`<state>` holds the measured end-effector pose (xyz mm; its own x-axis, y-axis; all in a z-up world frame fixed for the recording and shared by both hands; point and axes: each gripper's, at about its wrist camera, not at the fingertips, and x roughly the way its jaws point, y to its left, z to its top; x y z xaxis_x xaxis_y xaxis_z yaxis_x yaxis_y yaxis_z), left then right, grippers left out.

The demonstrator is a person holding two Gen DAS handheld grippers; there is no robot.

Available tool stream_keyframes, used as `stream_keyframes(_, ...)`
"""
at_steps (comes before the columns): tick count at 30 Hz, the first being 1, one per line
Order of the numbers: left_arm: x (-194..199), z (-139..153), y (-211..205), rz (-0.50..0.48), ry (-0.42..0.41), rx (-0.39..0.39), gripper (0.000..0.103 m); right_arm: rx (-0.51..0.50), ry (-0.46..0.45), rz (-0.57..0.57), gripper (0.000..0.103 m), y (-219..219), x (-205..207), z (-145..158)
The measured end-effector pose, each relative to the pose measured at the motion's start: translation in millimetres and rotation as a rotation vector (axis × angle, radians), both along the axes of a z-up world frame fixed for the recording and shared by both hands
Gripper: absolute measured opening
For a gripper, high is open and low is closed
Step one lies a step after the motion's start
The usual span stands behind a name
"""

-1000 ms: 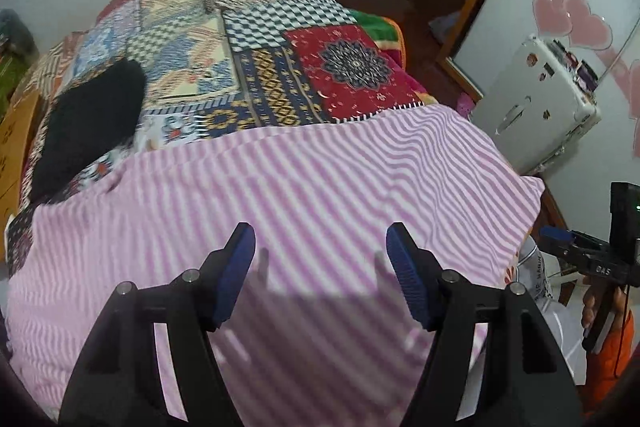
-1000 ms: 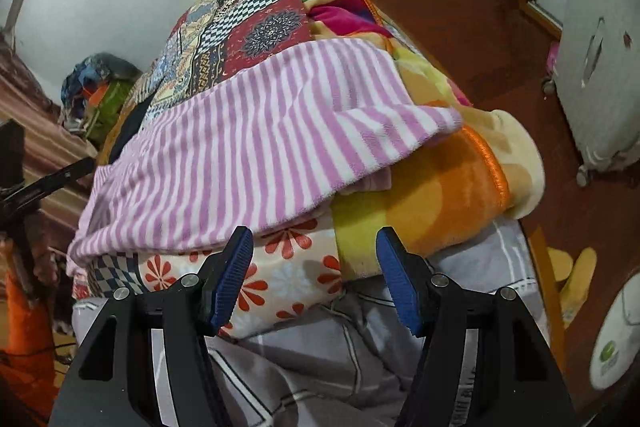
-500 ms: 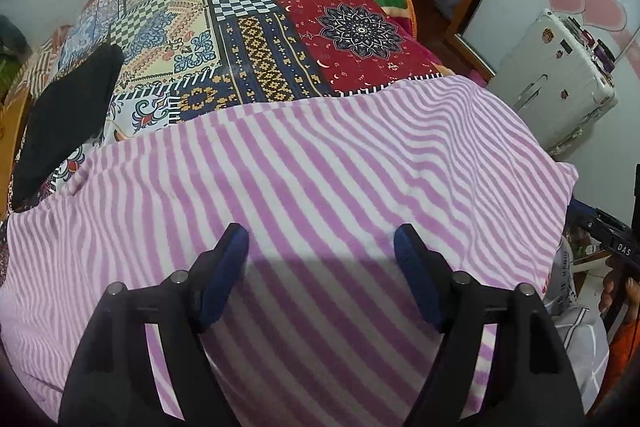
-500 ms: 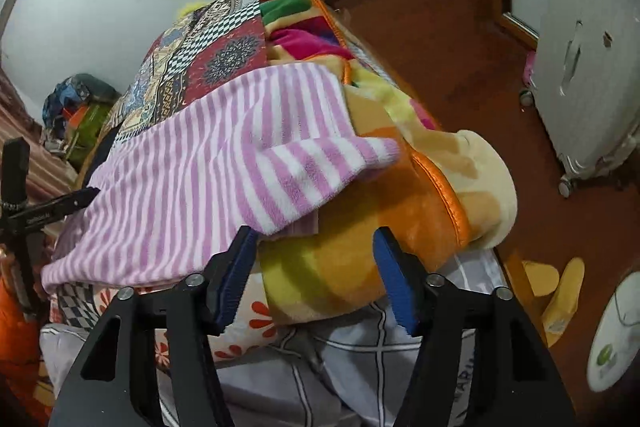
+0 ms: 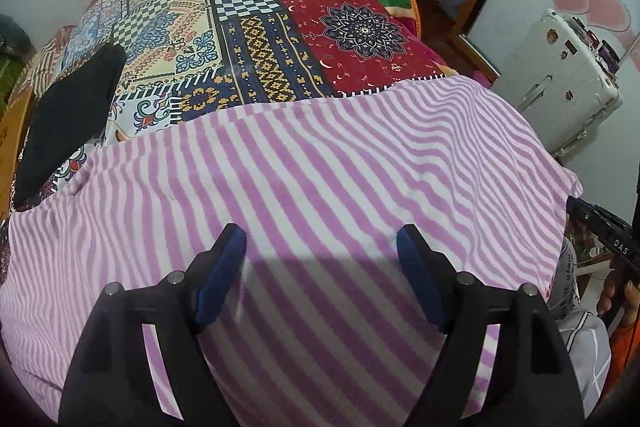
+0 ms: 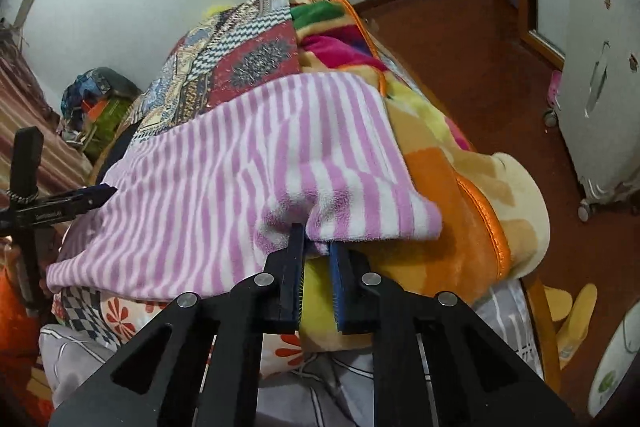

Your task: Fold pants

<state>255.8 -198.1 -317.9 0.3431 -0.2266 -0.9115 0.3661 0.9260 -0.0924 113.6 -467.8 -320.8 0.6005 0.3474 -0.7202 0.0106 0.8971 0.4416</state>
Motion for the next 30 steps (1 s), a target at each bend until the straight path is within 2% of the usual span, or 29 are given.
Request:
stream_keyframes(8,1,2,1,0.003,0.01,0.008,0.079,-0.106,-0.075,-0.041,0.008,-5,-9,20)
stream_keyframes(12,1,1,2,0.008,0.01,0.008,0.079,-0.123,-0.082,-0.075,0.007,-21,-8,22)
stream_keyframes(15,-1,1,2,0.007,0.006,0.014,0.079,-0.189,-0.061,-0.122,0.005,-30,-3,13)
stream_keyframes(19,0,2,1,0.011,0.018,0.022,0.079,-0.155,0.019,-0.169,0.005,-49,-1,-5)
stream_keyframes(23,2,11,-5,-0.006,0.037,0.01,0.079,-0.055,0.024,-0.207,0.006,-61,-19,0)
stream_keyframes(24,2,15,-10,-0.019,0.032,0.005,0.079,-0.03,0.029,-0.212,0.009,-64,-22,2)
stream_keyframes(26,1,21,-20,-0.044,0.015,0.004,0.079,0.026,0.04,-0.213,0.023,-66,-28,3)
stream_keyframes(28,1,26,-34,-0.076,-0.001,0.003,0.079,0.087,0.045,-0.207,0.042,-65,-30,3)
stream_keyframes(30,1,27,-50,-0.106,-0.005,0.002,0.079,0.108,0.045,-0.2,0.044,-61,-32,3)
